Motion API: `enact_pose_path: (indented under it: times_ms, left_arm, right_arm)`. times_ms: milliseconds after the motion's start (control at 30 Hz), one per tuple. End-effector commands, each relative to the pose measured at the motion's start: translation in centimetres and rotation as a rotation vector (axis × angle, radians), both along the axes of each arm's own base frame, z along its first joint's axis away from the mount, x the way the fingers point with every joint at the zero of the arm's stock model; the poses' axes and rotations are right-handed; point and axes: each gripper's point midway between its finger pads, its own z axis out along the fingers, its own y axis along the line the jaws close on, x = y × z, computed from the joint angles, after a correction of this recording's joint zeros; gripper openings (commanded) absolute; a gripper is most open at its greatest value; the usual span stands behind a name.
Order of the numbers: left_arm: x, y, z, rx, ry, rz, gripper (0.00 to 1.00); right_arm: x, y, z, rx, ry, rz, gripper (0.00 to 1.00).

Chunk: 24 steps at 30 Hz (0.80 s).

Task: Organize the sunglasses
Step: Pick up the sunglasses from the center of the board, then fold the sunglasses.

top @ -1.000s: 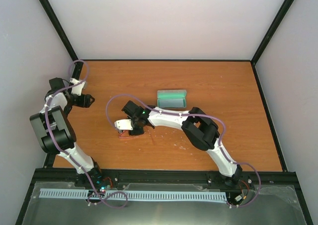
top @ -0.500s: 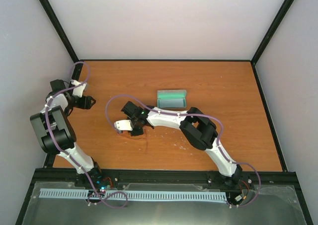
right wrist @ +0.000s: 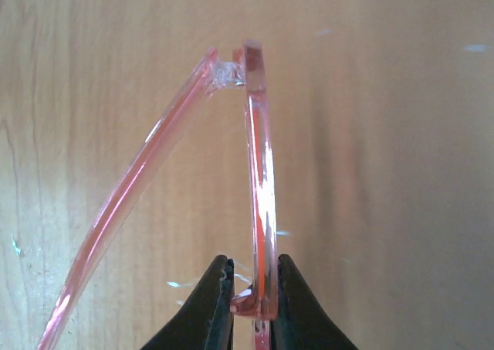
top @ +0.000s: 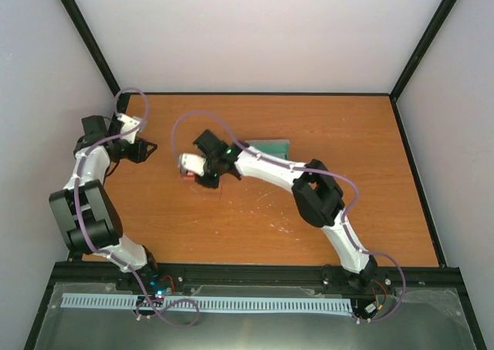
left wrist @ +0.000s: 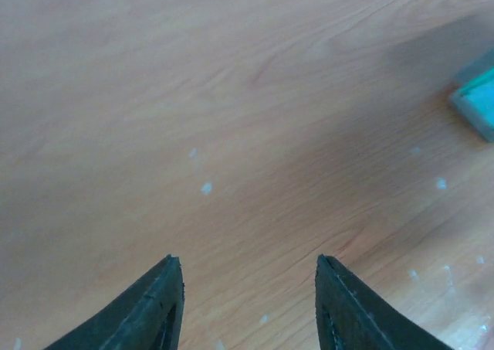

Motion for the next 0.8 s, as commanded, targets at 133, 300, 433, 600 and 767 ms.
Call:
enact_pose_path:
  times_ms: [133, 300, 433, 600, 767]
  left_arm:
    - [-1.1, -8.5, 11.6, -0.161, -0.263, -0.259, 0.1]
    - [-3.5, -14.3, 16.0, -0.182, -0.389, -0.403, 0.09]
    - [-4.8, -18.9, 18.1, -0.253, -0.425, -0.521, 0.12]
    - [-4.5, -23.4, 18.3, -0.316, -0.405, -0.637, 0.12]
    - [-4.6, -26.1, 17.4, -0.334, -0.367, -0.72, 0.11]
  right_arm:
    - [5.4, -5.8, 11.9, 0.342, 0.446, -0.41, 0.03]
    - [5.5, -10.4, 12.5, 0.411, 0.778, -0.533, 0.03]
    - [5.5, -11.7, 12.2, 0.453, 0.917, -0.576, 0.03]
    - [5.7, -11.0, 13.2, 0.503, 0.949, -0.556, 0.03]
    - [6.6, -10.8, 14.2, 0.561, 0.942, -0.588, 0.03]
